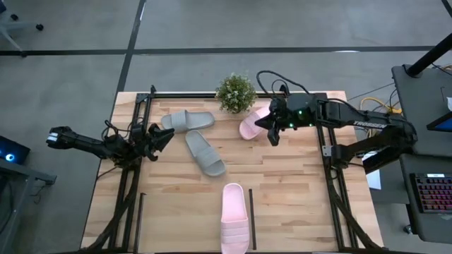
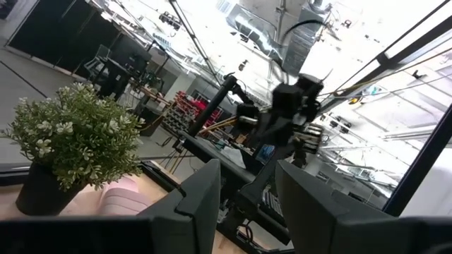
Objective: Pick and place slides into the shelf
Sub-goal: Put the pink slipper on the shelf
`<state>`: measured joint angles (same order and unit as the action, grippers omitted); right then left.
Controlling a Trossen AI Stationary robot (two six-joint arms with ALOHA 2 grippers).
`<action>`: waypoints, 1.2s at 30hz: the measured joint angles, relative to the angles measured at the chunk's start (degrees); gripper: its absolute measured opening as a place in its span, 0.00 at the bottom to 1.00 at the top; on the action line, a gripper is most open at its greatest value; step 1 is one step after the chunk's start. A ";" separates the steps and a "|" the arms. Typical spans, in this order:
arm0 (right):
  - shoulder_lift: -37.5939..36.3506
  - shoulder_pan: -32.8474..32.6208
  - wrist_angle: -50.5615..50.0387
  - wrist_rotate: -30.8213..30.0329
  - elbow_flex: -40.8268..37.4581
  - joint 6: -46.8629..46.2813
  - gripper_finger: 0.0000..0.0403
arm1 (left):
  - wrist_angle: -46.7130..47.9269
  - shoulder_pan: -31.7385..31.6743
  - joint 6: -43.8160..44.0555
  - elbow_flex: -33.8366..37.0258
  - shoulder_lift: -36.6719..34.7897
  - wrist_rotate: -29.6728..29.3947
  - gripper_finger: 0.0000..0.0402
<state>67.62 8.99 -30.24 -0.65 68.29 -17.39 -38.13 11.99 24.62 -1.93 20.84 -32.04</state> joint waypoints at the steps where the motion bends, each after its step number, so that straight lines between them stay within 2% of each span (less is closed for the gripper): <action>1: -0.50 1.27 0.15 0.97 -1.07 -0.45 0.03 | 0.00 0.00 0.02 0.00 0.01 -0.02 0.31; 6: -2.31 9.35 0.08 10.71 -6.16 -3.68 0.10 | 0.00 0.00 0.04 0.00 0.02 -1.42 0.31; 11: -2.46 17.09 0.11 18.17 -9.64 -5.76 0.25 | 0.01 0.00 0.00 0.00 0.02 -2.79 0.31; 18: 0.69 23.67 -1.11 20.62 -11.21 -8.40 0.54 | 0.00 0.00 0.00 0.00 0.02 -3.01 0.31; 21: 2.85 25.21 -1.51 20.91 -11.25 -5.85 0.66 | 0.00 0.00 0.02 0.00 0.02 -3.34 0.31; 24: 5.56 26.80 -1.44 23.93 -10.63 -3.62 0.74 | 0.00 0.00 0.03 0.00 0.02 -4.20 0.31; 29: 11.04 30.09 -2.03 29.96 -9.69 -1.38 0.80 | 0.00 0.00 0.04 0.00 0.02 -4.58 0.31; 36: 17.84 33.52 -2.56 35.56 -8.14 1.80 0.79 | 0.01 0.00 0.11 0.00 0.02 -4.69 0.31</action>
<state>85.46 42.52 -32.79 34.91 60.15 -15.59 -38.12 11.99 24.73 -1.93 20.86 -36.73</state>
